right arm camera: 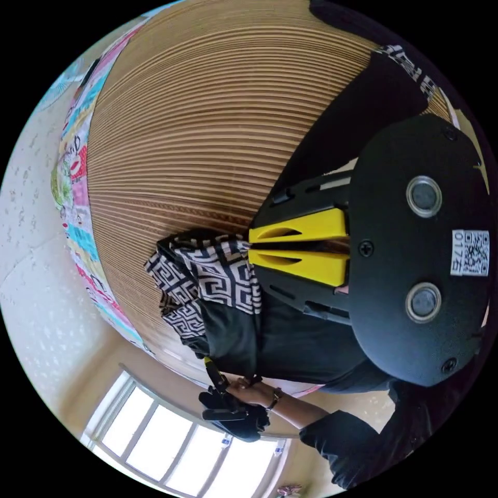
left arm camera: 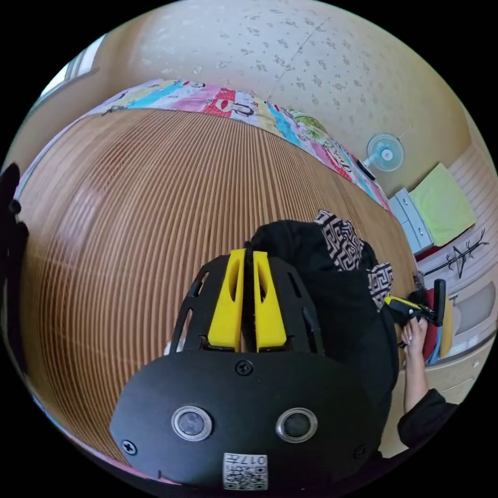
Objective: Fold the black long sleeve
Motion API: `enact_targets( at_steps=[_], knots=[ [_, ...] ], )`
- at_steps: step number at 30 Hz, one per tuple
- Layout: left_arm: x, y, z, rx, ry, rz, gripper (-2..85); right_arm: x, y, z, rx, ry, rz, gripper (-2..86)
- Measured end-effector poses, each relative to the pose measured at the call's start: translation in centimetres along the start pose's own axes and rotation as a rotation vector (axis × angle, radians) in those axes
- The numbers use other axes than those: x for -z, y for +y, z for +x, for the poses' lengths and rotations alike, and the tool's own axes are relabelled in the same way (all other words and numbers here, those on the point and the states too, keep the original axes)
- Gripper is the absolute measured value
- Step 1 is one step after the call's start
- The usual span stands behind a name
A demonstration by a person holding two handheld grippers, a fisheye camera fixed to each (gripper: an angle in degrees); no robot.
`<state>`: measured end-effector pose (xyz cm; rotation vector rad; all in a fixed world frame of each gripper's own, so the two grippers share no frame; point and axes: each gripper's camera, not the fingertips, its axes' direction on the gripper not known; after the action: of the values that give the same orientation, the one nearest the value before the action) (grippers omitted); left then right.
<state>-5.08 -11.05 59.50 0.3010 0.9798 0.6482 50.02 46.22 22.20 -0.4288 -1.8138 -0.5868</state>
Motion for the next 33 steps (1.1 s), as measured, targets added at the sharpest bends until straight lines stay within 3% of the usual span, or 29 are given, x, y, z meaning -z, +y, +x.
enact_targets(
  at_steps=[5,9,12,17,20,22,24,28,33],
  knots=[
    [-1.3,-5.5,-3.9,0.032,0.097,-0.01,1.9,2.8,0.7,3.3,-0.157,0.056,0.246,3.3],
    [-1.7,-6.9,-4.7,0.001,0.173,-0.064,5.0,1.1,0.4,6.0,-0.204,-0.122,0.157,4.2],
    [0.9,-4.8,-5.0,0.022,0.179,-0.025,11.5,2.6,2.2,5.6,-0.173,-0.209,0.181,6.0],
    [7.1,2.4,-2.6,-0.019,0.227,0.121,12.7,5.3,7.5,3.7,-0.174,-0.151,0.279,8.1],
    [6.3,4.4,0.9,-0.091,0.166,0.025,11.9,5.8,7.5,4.4,-0.216,-0.242,0.351,8.6],
    [4.3,4.4,2.0,-0.097,0.033,-0.086,8.6,5.9,6.0,4.7,-0.225,-0.289,0.374,8.4],
    [4.8,4.1,1.7,-0.1,0.011,-0.075,5.4,5.2,3.6,4.6,-0.239,-0.256,0.333,7.6],
    [7.5,1.8,-2.1,-0.093,0.235,-0.073,0.1,2.7,-2.1,2.8,-0.178,-0.205,0.099,3.5],
    [11.8,1.0,-9.0,-0.116,0.432,-0.029,-0.1,6.6,0.9,-0.6,-0.186,-0.228,0.214,2.6]
  ],
)
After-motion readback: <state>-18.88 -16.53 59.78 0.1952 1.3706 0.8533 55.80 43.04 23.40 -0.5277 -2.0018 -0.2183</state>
